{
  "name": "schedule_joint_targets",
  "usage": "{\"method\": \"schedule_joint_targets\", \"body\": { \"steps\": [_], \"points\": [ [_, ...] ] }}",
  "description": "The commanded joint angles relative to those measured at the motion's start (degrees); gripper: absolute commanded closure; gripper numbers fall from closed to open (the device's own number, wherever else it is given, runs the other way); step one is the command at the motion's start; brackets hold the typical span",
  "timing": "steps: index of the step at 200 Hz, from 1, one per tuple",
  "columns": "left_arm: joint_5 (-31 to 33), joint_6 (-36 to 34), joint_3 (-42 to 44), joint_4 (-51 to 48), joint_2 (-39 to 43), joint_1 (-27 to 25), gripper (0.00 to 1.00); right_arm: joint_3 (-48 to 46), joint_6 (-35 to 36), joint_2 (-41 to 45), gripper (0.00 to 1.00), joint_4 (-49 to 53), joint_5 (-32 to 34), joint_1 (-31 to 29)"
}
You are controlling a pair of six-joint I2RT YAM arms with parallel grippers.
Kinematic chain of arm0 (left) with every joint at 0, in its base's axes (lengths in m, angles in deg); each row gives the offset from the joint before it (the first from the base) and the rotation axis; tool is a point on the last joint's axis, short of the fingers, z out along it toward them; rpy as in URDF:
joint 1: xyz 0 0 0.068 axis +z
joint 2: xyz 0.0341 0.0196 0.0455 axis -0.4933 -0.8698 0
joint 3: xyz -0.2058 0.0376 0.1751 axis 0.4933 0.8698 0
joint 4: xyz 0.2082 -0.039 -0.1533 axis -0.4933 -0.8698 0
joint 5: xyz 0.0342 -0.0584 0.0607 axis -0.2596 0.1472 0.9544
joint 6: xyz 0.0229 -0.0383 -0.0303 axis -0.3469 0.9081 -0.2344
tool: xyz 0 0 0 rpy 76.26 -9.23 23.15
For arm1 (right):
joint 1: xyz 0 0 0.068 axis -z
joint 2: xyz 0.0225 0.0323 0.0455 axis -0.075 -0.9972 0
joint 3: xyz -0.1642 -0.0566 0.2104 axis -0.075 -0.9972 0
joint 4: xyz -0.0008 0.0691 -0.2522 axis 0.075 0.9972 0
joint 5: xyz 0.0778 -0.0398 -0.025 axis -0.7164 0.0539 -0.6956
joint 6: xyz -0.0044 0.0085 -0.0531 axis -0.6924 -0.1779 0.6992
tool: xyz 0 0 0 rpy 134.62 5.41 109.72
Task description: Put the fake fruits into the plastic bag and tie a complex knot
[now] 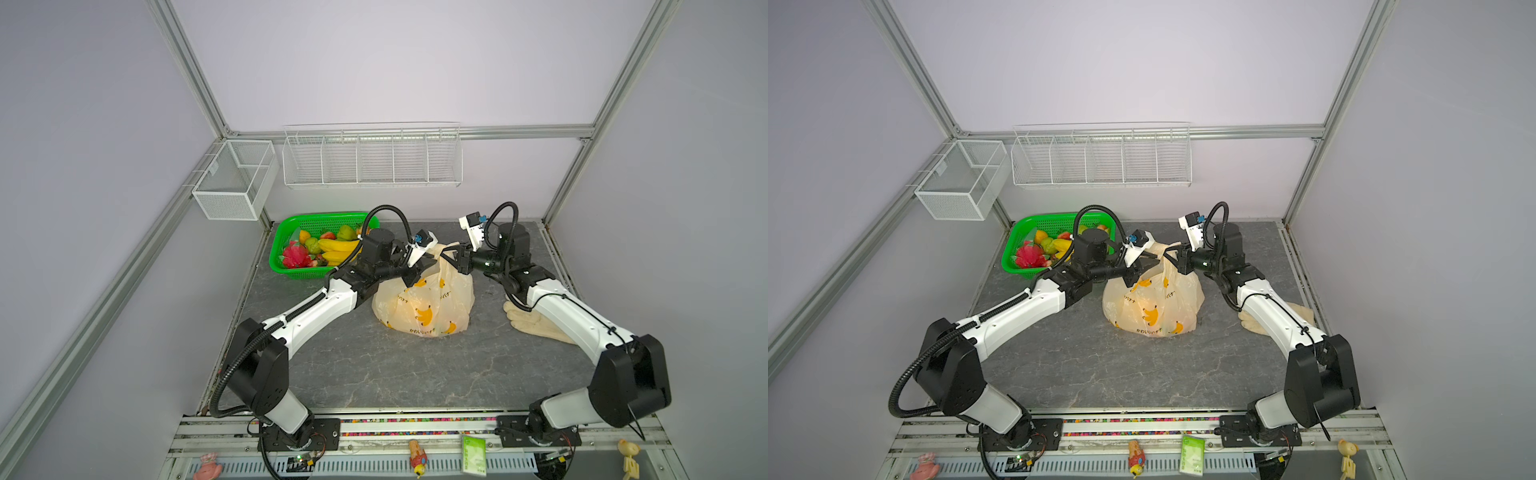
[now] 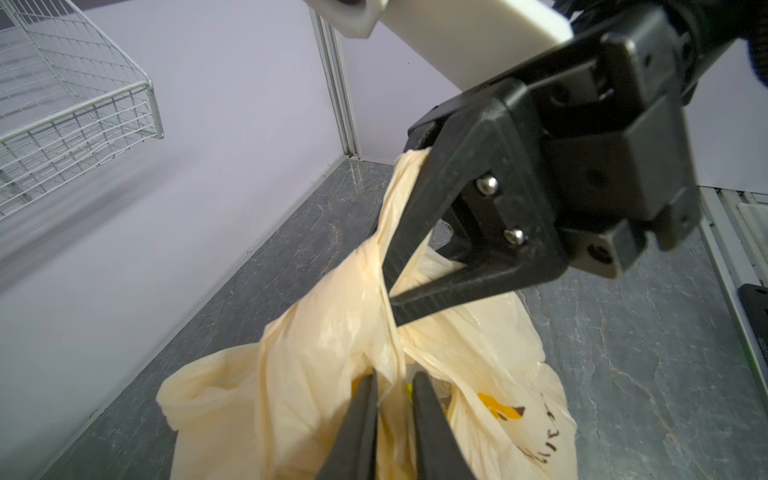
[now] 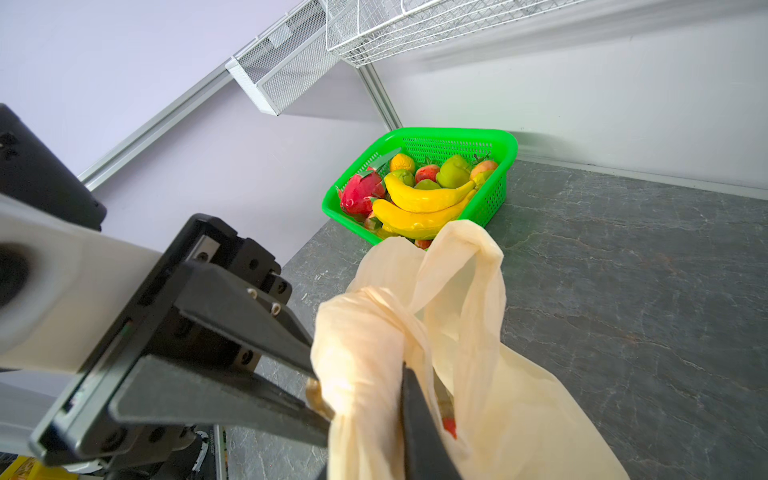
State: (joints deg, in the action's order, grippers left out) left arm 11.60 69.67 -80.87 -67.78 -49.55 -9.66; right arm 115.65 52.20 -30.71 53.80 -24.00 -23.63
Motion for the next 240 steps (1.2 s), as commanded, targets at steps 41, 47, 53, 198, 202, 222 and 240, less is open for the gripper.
{"method": "schedule_joint_targets", "body": {
  "steps": [41,47,53,198,202,222,240],
  "points": [
    [2.8,0.9,-0.3,0.2,-0.7,-0.1,1.00,1.5,0.6,-0.1,0.85,-2.1,-1.3,-0.3],
    [2.7,0.9,-0.4,0.3,-0.8,-0.1,1.00,1.4,0.8,-0.1,0.84,-2.0,-1.3,-0.2],
    [2.5,1.0,-0.5,0.3,-0.9,-0.1,1.00,1.4,1.1,0.0,0.84,-1.8,-1.2,-0.3],
    [-0.7,6.6,-1.1,2.5,-2.3,-0.8,1.00,5.7,15.8,0.7,0.54,16.0,2.3,1.7],
    [-0.8,6.6,-1.1,2.5,-2.4,-0.9,1.00,5.8,16.0,0.8,0.53,16.3,2.2,1.8],
    [-0.7,6.5,-1.2,2.5,-2.6,-1.3,1.00,5.9,16.4,1.0,0.49,17.1,0.7,2.1],
    [-0.5,6.7,-1.4,2.5,-2.8,-1.5,1.00,5.8,16.4,1.0,0.47,17.3,-1.1,2.3]
  ]
}}
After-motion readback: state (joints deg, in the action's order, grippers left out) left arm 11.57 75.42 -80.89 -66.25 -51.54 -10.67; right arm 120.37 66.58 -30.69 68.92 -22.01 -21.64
